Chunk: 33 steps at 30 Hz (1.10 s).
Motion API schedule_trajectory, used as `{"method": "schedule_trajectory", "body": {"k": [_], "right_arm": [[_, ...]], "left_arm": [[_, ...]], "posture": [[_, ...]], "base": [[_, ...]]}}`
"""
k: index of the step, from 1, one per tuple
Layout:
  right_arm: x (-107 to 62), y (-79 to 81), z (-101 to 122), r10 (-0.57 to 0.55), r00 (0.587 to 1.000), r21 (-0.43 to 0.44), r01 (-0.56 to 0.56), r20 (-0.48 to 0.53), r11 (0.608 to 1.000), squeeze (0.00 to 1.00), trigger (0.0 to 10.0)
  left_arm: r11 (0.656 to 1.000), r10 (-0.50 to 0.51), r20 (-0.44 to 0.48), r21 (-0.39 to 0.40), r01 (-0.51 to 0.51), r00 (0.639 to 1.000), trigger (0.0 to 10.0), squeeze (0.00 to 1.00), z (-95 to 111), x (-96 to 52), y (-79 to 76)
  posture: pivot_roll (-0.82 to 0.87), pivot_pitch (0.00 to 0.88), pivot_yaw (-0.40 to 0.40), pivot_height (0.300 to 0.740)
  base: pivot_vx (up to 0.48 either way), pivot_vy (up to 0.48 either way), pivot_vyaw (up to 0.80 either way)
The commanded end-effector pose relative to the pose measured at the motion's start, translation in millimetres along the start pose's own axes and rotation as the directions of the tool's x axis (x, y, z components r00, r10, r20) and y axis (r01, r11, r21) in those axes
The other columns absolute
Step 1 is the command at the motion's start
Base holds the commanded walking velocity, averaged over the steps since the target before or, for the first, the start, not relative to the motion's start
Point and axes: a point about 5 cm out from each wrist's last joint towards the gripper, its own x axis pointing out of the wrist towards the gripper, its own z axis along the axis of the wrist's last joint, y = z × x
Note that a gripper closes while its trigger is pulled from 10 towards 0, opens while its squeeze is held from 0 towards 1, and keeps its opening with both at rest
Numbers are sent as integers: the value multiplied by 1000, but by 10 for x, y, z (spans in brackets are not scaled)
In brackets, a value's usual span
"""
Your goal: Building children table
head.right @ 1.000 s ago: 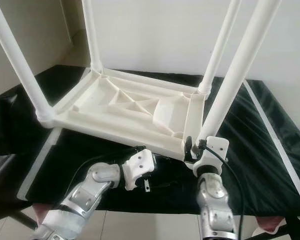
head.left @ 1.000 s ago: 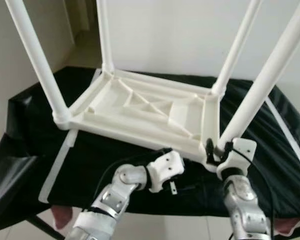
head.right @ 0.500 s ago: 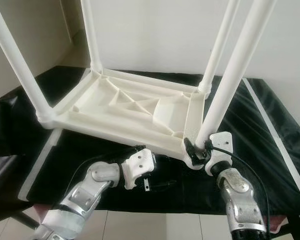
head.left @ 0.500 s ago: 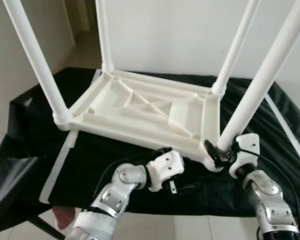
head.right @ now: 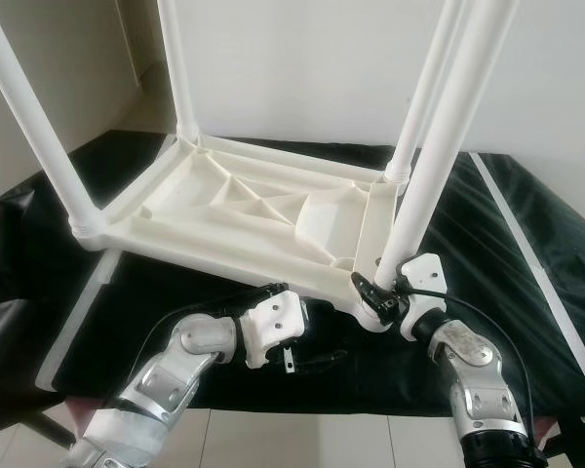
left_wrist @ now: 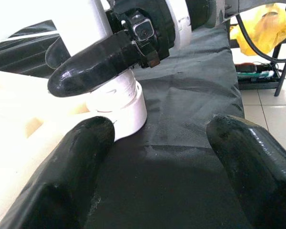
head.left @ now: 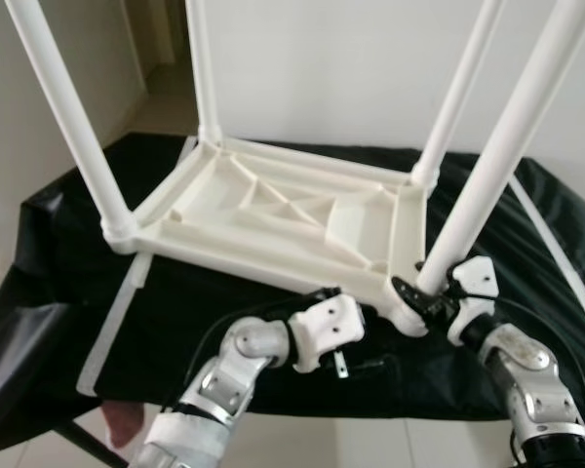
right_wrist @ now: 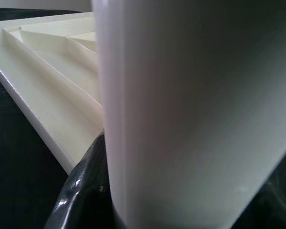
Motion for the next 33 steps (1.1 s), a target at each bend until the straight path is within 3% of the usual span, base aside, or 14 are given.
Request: {"method": "schedule_trajectory", "body": {"k": [1,4,5,14,16,22,23,26,27,29,31,33], "right_arm": [[-53,15,-82,17,999,1,-17,-30,1000,0,0],[-79,3,-101,1,999,4,-1,-33,1000,0,0],[-81,2,-103,1,999,2,0,-34,1000,0,9961],[-115,-46,-155,-143,989,-17,142,-45,990,0,10000],[-140,-55,-172,-252,967,-12,252,-41,968,0,10000],[-159,-28,-185,-340,940,8,340,-37,940,0,10000],[-163,25,-194,-442,896,50,444,-50,895,0,10000],[-166,49,-200,-497,865,69,501,-68,863,0,10000],[-175,77,-205,-567,819,107,573,-86,812,0,10000],[-178,84,-206,-588,804,125,594,-88,794,0,10000],[-189,152,-229,-662,739,172,673,-122,720,0,10000],[-191,172,-232,-681,720,178,693,-134,698,0,10000]], "left_arm": [[988,156,-2,15,-156,988,10000,0,1,1,101],[988,153,-3,17,-153,988,10000,0,1,10,99],[988,153,-2,18,-153,988,10000,0,2,11,98],[987,163,2,14,-163,987,10000,0,13,24,101],[986,166,-3,8,-166,986,10000,0,-1,24,110],[986,166,-8,4,-166,986,10000,0,-16,32,114],[986,169,-6,-4,-169,986,10000,0,-20,29,112],[985,170,-3,-10,-170,985,10000,0,-16,26,113],[985,172,6,-20,-172,985,10000,0,-4,27,115],[985,172,9,-22,-172,985,10000,0,1,29,115],[987,153,6,-42,-153,988,10000,0,3,36,102],[988,148,5,-47,-147,989,10000,0,3,39,100]], "posture": [[-44,0,-3,740],[-46,0,-2,740],[-46,0,-2,740],[-54,0,0,740],[-54,0,0,740],[-49,0,-2,740],[-44,0,-3,740],[-44,0,-4,740],[-43,0,-3,740],[-43,0,-3,740],[-42,0,-2,740],[-43,0,-3,740]], "base": [[0,0,0],[0,0,0],[0,0,0],[0,0,0],[0,0,0],[0,0,0],[0,0,0],[0,0,0],[0,0,0],[0,0,0],[0,0,0],[0,0,0]]}}
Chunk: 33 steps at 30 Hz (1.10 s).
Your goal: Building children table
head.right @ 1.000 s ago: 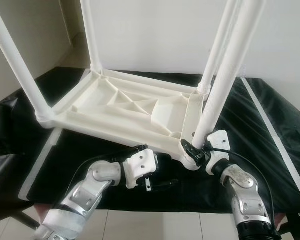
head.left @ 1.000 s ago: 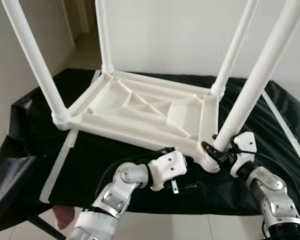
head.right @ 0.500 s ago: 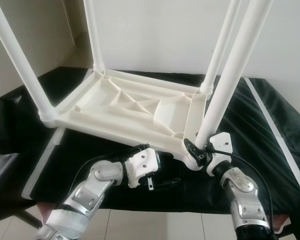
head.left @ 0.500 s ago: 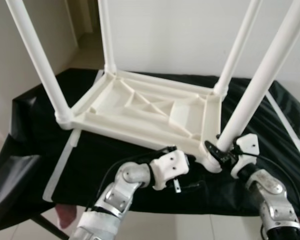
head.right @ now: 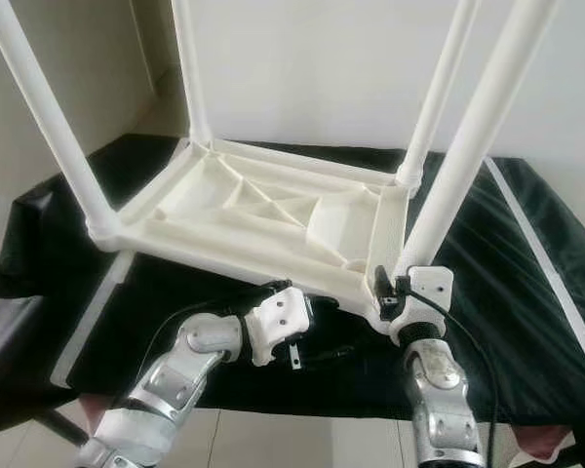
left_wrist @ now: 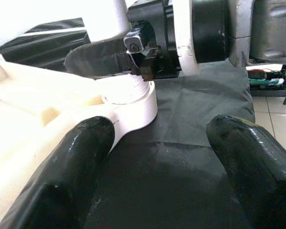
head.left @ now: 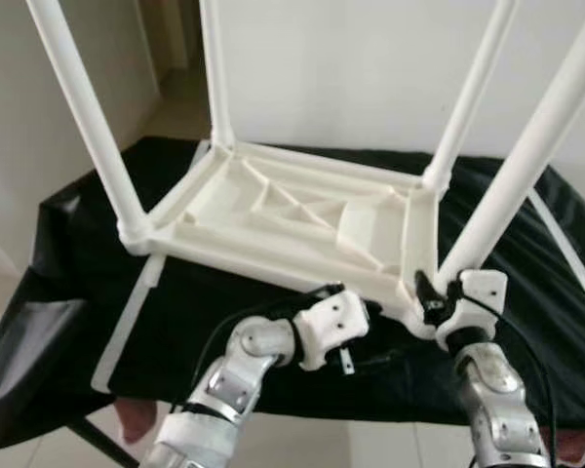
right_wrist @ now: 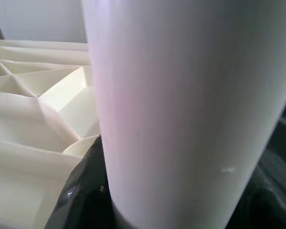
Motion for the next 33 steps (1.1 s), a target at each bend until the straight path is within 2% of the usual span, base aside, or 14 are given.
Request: {"method": "schedule_trajectory", "body": {"k": [1,2,5,7,12,13,15,16,20,24,28,29,30,33], "right_arm": [[-84,-154,-179,-183,979,32,187,-94,982,0,10000],[-84,-154,-179,-183,979,32,187,-94,982,0,10000],[-104,-21,-196,-291,951,81,299,-100,951,0,10000],[-102,76,-190,-253,962,90,263,-105,961,0,10000],[-123,92,-180,-233,967,91,243,-107,966,0,10000],[-131,86,-177,-239,965,90,249,-110,964,184,10000],[-131,86,-177,-239,965,90,249,-110,964,184,10000],[-135,84,-176,-236,965,99,248,-113,964,1000,10000],[-139,106,-101,-180,981,121,187,-66,975,1000,10000],[-95,90,-61,-103,994,76,106,-42,991,1000,10000],[-56,21,-34,-69,997,59,71,-37,996,1000,10000],[-45,5,-23,-37,999,61,39,-34,997,0,10000],[-45,5,-23,-37,999,61,39,-34,997,0,10000],[-22,-25,51,128,992,-4,-128,-7,992,0,10000]], "left_arm": [[993,119,-2,-22,-119,993,10000,0,2,-1,59],[993,119,-2,-22,-119,993,10000,0,2,-1,59],[994,107,6,-35,-107,994,10000,0,5,8,56],[995,94,21,-37,-93,995,10000,0,37,33,49],[995,93,30,-34,-92,995,10000,0,62,47,54],[995,95,30,-35,-94,995,10000,0,62,46,56],[995,95,30,-35,-94,995,10000,0,62,46,56],[995,96,28,-41,-95,995,10000,0,58,44,57],[994,98,28,-43,-97,995,10000,0,56,40,46],[994,104,30,-44,-102,994,10000,0,54,42,45],[992,118,25,-49,-117,993,10000,0,44,25,79],[992,122,24,-49,-120,992,10000,0,43,18,90],[992,122,24,-49,-120,992,10000,0,43,18,90],[992,118,22,-49,-117,993,10000,0,39,11,85]], "posture": [[-43,0,-3,740],[-43,0,-3,740],[-45,0,4,740],[-43,0,2,740],[-46,0,5,740],[-46,0,6,740],[-46,0,6,740],[-46,0,6,740],[-48,0,2,740],[-53,0,-2,740],[-54,0,-8,740],[-54,0,-8,740],[-54,0,-8,740],[-55,0,-6,740]], "base": [[0,0,0],[0,0,0],[0,0,0],[0,0,0],[0,0,0],[0,0,0],[0,0,0],[0,0,0],[0,0,0],[0,0,0],[0,0,0],[0,0,0],[0,0,0],[0,0,0]]}}
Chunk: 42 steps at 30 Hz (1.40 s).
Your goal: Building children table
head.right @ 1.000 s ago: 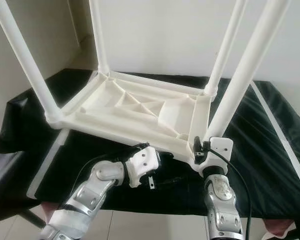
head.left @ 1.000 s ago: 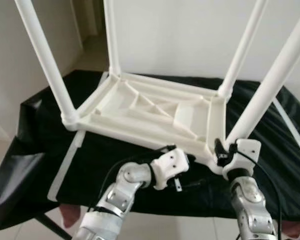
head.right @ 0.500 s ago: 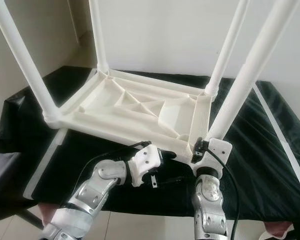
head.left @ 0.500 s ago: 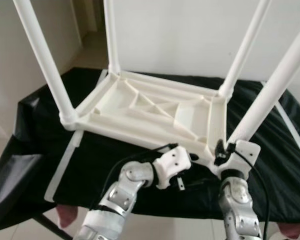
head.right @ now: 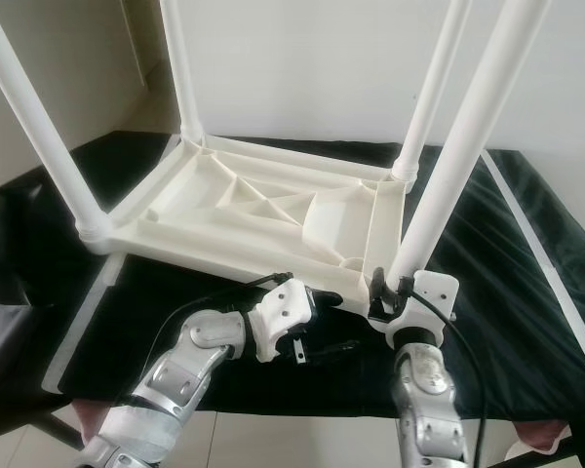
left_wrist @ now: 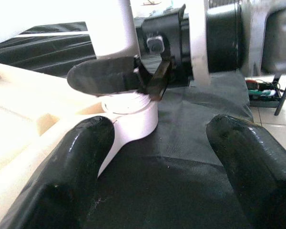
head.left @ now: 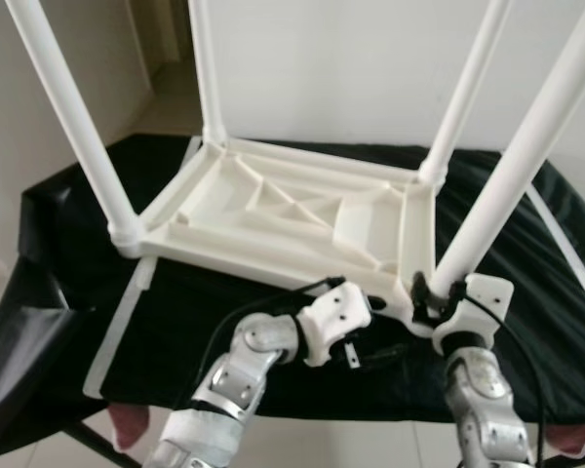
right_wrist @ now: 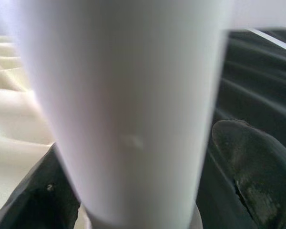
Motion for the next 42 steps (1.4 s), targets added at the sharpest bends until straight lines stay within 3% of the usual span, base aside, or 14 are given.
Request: {"method": "schedule_trajectory", "body": {"k": [1,9,13,20,22,25,26,27,28,29,30,31,32,42], "right_arm": [[8,3,9,85,996,-14,-85,2,996,0,10000],[16,-70,91,222,975,-70,-221,6,973,0,10000],[23,-137,120,331,943,-140,-332,-34,933,0,10000],[31,-170,108,422,904,-160,-428,-75,889,0,10000],[34,-178,72,472,875,-167,-484,-109,859,0,10000],[46,-192,50,483,867,-168,-497,-122,851,0,9961],[57,-198,35,493,861,-163,-508,-129,846,0,6039],[57,-198,35,493,861,-163,-508,-129,846,0,6039],[69,-202,24,503,854,-161,-520,-135,839,0,3961],[69,-202,24,503,854,-161,-520,-135,839,0,3961],[85,-206,15,508,849,-168,-527,-143,833,0,863],[85,-206,15,508,849,-168,-527,-143,833,0,863],[96,-209,14,514,845,-175,-533,-146,828,0,0],[88,-180,3,531,834,-160,-550,-147,820,0,0]], "left_arm": [[995,97,-5,-5,-97,995,10000,0,-3,-13,52],[998,69,-4,-3,-69,998,10000,0,-17,-38,9],[998,60,-8,2,-60,998,10000,0,-28,-52,10],[998,56,-8,5,-56,998,10000,0,-26,-44,3],[999,49,-3,3,-49,999,10000,0,-15,-26,-19],[999,49,-3,3,-49,999,10000,0,-14,-24,-17],[999,49,-2,3,-49,999,10000,0,-13,-24,-15],[999,49,-2,3,-49,999,10000,0,-13,-24,-15],[999,49,-2,3,-49,999,10000,0,-12,-23,-12],[999,49,-2,3,-49,999,10000,0,-12,-23,-12],[999,48,-3,4,-48,999,10000,0,-12,-23,-9],[999,48,-3,4,-48,999,10000,0,-12,-23,-9],[999,48,-3,6,-48,999,10000,0,-11,-23,-8],[999,50,-5,2,-50,999,10000,0,-16,-23,-15]], "posture": [[-55,0,-6,740],[-57,0,-3,740],[-57,0,-1,740],[-61,0,4,740],[-64,0,7,740],[-64,0,7,740],[-64,0,7,740],[-64,0,7,740],[-68,0,13,740],[-68,0,13,740],[-68,0,13,740],[-68,0,13,740],[-68,0,13,740],[-63,0,8,740]], "base": [[0,0,0],[0,0,0],[0,0,0],[0,0,0],[0,0,0],[0,0,0],[0,0,0],[0,0,0],[0,0,0],[0,0,0],[0,0,0],[0,0,0],[0,0,0],[0,0,0]]}}
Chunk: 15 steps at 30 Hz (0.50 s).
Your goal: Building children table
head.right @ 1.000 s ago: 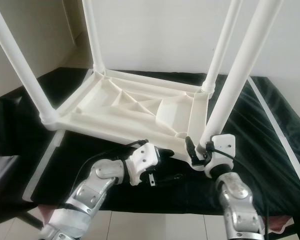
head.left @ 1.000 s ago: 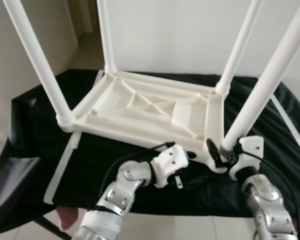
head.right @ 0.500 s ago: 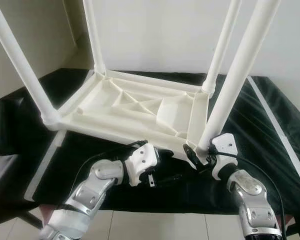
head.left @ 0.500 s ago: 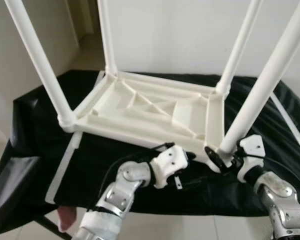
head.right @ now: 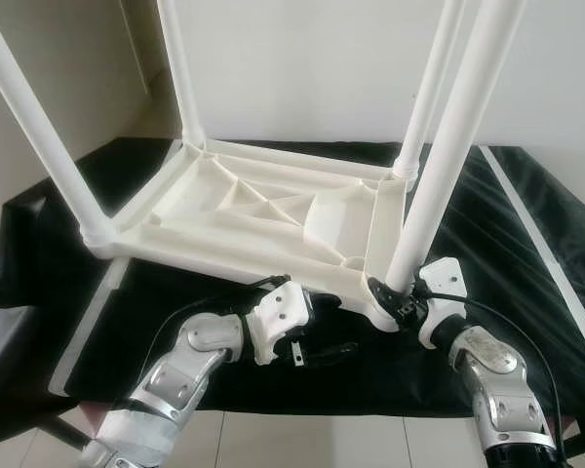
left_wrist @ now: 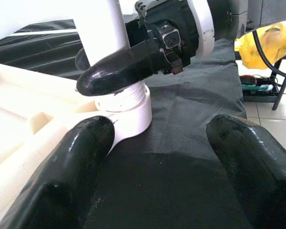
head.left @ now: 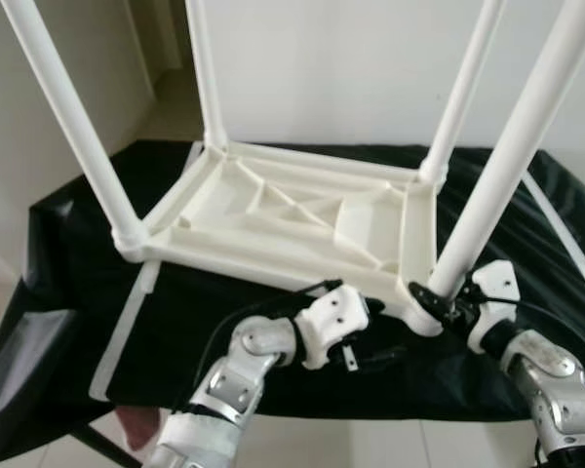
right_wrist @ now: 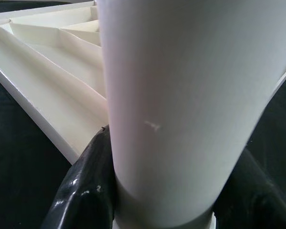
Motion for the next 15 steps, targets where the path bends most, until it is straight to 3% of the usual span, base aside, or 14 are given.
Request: {"method": "schedule_trajectory", "body": {"k": [1,2,3,6,10,13,14,15], "right_arm": [[18,57,-27,13,1000,-19,-14,-19,1000,0,8431],[18,57,-27,13,1000,-19,-14,-19,1000,0,8431],[22,61,-39,-9,1000,-1,9,-26,1000,0,10000],[61,72,-46,-162,986,44,164,-28,986,0,10000],[84,100,-47,-239,971,96,240,-22,966,0,10000],[104,141,-58,-322,946,169,322,-32,931,0,10000],[110,169,-88,-442,895,211,446,-64,870,0,10000],[110,169,-88,-442,895,211,446,-64,870,0,10000]], "left_arm": [[998,61,-3,0,-61,998,10000,0,0,12,14],[998,61,-3,0,-61,998,10000,0,0,12,14],[998,61,-3,-2,-61,998,10000,0,-1,12,11],[998,58,-2,1,-58,998,10000,0,-1,11,7],[998,55,-2,3,-55,998,10000,0,-1,16,5],[999,52,-1,7,-52,999,10000,0,4,26,5],[999,48,0,7,-48,999,10000,0,8,33,1],[999,48,0,7,-48,999,10000,0,8,33,1]], "posture": [[-63,0,8,740],[-63,0,8,740],[-67,0,9,740],[-73,0,10,740],[-73,0,12,740],[-75,0,13,740],[-75,0,10,740],[-75,0,10,740]], "base": [[0,0,0],[0,0,0],[0,0,0],[0,0,0],[0,0,0],[0,0,0],[0,0,0],[0,0,0]]}}
